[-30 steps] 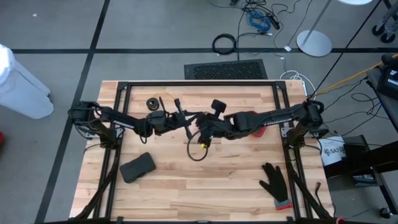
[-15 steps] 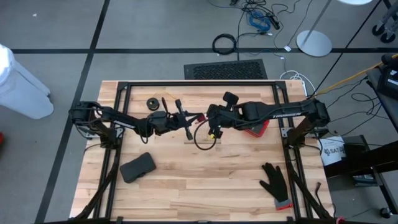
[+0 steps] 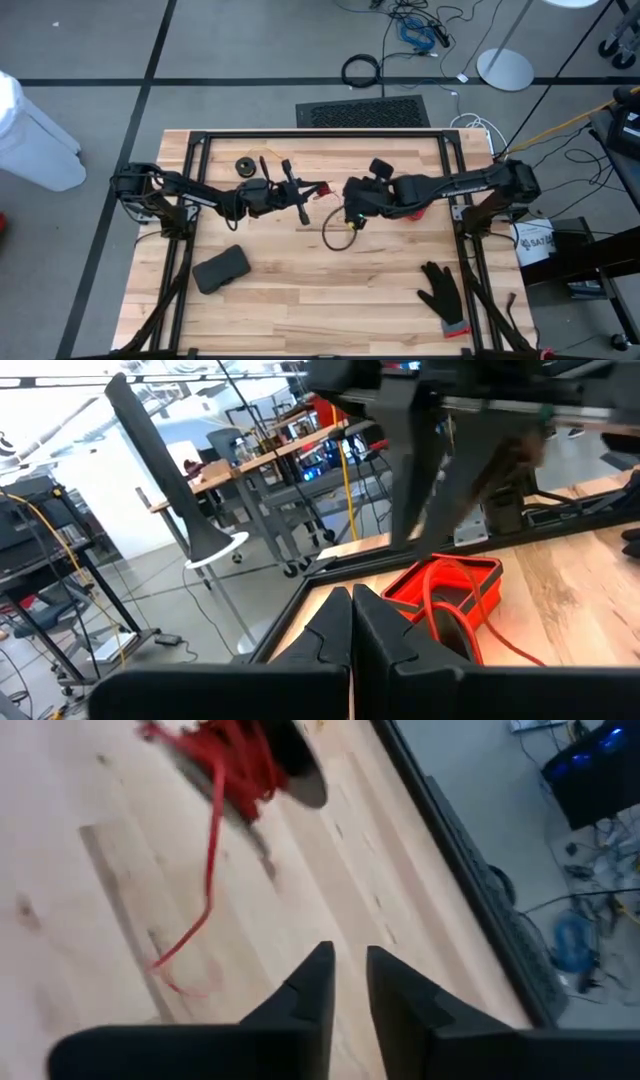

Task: Coil cords
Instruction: Coil the red wire onto the black spool

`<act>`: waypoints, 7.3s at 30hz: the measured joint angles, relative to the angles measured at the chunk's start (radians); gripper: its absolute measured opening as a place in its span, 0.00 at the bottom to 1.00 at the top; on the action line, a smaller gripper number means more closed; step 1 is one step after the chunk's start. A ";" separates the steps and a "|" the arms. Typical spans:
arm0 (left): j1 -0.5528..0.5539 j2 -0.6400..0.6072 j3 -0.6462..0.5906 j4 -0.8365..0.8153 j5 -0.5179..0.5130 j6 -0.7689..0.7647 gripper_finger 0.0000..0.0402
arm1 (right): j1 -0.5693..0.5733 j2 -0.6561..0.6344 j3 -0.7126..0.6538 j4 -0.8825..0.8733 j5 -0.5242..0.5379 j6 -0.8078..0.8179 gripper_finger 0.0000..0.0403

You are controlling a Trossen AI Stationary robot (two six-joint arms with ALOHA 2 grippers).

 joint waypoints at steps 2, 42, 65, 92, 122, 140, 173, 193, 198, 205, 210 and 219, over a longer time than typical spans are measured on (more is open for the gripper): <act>0.000 0.000 0.000 -0.001 0.000 0.000 0.00 | 0.021 -0.036 -0.078 0.075 0.001 0.023 0.16; 0.000 -0.001 0.002 0.049 0.001 -0.056 0.00 | 0.093 -0.058 -0.612 1.498 -0.029 -0.452 0.23; -0.013 -0.002 0.002 0.078 0.007 -0.056 0.00 | 0.042 -0.058 -0.612 1.551 -0.062 -0.424 0.23; -0.015 -0.002 0.001 0.055 0.006 -0.047 0.00 | 0.132 -0.058 -0.608 1.485 0.180 -0.457 0.23; -0.017 -0.001 0.006 0.074 0.009 -0.056 0.00 | 0.052 -0.058 -0.603 1.575 -0.047 -0.456 0.23; -0.018 0.000 0.008 0.045 0.025 -0.055 0.00 | 0.066 0.125 -0.310 1.273 0.052 -0.574 0.23; -0.026 0.000 0.009 0.043 0.025 -0.046 0.00 | 0.214 -0.031 -0.305 0.682 0.360 -0.116 0.23; -0.026 0.000 0.008 0.049 0.026 -0.052 0.00 | 0.186 -0.031 -0.306 0.562 0.315 -0.007 0.06; -0.026 -0.001 0.008 0.046 0.026 -0.052 0.00 | 0.227 -0.031 -0.330 0.543 0.216 0.086 0.12; -0.026 -0.001 0.008 0.046 0.026 -0.052 0.00 | 0.258 -0.030 -0.489 0.875 0.200 0.053 0.24; -0.026 -0.001 0.008 0.046 0.026 -0.052 0.00 | 0.246 -0.030 -0.607 1.128 0.201 0.036 0.31; -0.026 -0.001 0.008 0.046 0.026 -0.052 0.00 | 0.198 -0.030 -0.672 1.320 0.196 -0.034 0.31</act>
